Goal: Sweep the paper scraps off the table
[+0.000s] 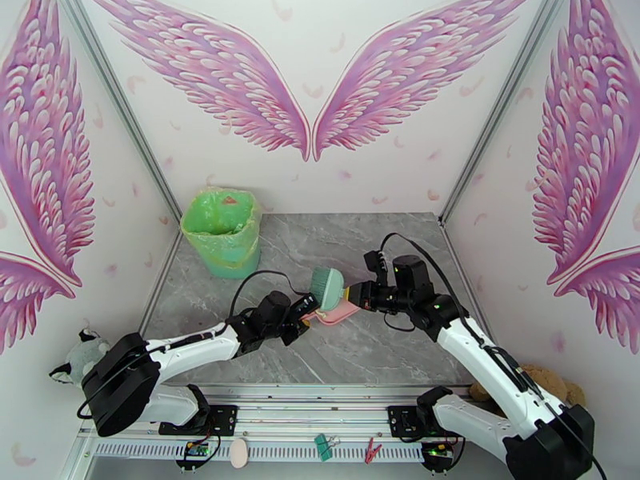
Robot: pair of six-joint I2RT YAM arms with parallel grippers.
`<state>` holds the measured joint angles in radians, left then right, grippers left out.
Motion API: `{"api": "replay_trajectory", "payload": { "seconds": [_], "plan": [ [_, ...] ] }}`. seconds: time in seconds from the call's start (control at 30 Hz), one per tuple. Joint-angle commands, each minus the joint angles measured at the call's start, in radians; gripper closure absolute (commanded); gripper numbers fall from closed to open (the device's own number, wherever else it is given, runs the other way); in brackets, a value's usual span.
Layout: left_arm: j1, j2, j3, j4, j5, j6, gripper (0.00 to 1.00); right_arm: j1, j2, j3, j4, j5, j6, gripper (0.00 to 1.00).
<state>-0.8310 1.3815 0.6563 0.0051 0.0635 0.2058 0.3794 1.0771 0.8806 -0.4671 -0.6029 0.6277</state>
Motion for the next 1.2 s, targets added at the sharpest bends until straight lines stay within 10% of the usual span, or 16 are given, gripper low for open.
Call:
{"api": "replay_trajectory", "payload": {
  "seconds": [0.0, 0.53, 1.17],
  "plan": [
    [0.006, -0.016, 0.0, 0.019, 0.019, 0.007, 1.0, -0.004, 0.009, -0.016, -0.003, 0.016, -0.036, 1.0],
    [0.007, 0.029, 0.034, 0.008, 0.026, 0.001, 1.0, -0.007, -0.043, 0.013, -0.229, 0.392, -0.206, 1.0],
    [0.013, -0.009, 0.116, -0.146, -0.085, 0.027, 1.0, -0.02, -0.235, 0.188, -0.351, 0.456, -0.263, 1.0]
  ]
}}
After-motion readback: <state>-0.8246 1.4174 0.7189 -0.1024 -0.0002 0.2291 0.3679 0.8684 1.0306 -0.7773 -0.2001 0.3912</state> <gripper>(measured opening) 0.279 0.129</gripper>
